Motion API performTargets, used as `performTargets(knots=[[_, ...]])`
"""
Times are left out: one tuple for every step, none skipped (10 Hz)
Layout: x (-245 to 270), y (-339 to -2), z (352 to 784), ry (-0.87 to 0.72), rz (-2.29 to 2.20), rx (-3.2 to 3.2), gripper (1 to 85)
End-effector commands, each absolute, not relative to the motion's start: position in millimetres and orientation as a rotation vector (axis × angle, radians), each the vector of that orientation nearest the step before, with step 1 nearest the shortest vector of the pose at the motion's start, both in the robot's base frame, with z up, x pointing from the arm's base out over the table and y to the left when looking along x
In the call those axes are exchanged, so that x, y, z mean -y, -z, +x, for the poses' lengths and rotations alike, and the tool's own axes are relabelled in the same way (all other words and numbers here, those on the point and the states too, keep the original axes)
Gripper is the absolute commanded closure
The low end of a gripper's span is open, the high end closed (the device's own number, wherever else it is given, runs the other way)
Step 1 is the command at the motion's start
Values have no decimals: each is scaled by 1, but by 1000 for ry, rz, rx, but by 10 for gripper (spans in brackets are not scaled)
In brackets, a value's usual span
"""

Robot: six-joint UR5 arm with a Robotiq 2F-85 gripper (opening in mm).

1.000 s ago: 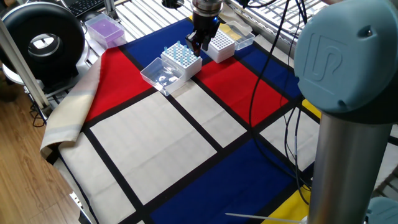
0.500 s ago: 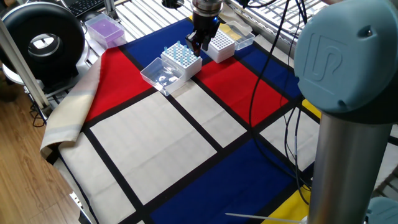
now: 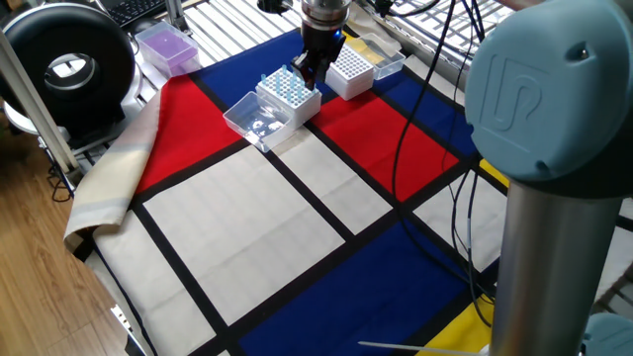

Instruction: Transfer all medium pipette tips from one holder to another

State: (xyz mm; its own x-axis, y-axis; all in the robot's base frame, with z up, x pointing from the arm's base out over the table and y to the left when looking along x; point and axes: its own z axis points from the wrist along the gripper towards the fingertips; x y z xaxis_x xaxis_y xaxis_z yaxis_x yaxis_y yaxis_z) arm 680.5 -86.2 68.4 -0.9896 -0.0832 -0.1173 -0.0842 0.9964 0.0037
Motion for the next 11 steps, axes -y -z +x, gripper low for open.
performTargets(knots=[[79, -74, 678, -63, -84, -3020, 503], [76, -73, 678, -75, -79, -3018, 503], [75, -72, 678, -76, -72, -3018, 523], [77, -71, 679, -66, -70, -3019, 563], [76, -70, 679, -69, -65, -3019, 577], [77, -70, 679, -67, -59, -3019, 597], [78, -69, 679, -65, -59, -3019, 617], [79, -68, 680, -60, -61, -3018, 620], [79, -66, 681, -60, -64, -3014, 620], [80, -64, 682, -63, -72, -3009, 620], [80, -63, 683, -65, -74, -3006, 630]])
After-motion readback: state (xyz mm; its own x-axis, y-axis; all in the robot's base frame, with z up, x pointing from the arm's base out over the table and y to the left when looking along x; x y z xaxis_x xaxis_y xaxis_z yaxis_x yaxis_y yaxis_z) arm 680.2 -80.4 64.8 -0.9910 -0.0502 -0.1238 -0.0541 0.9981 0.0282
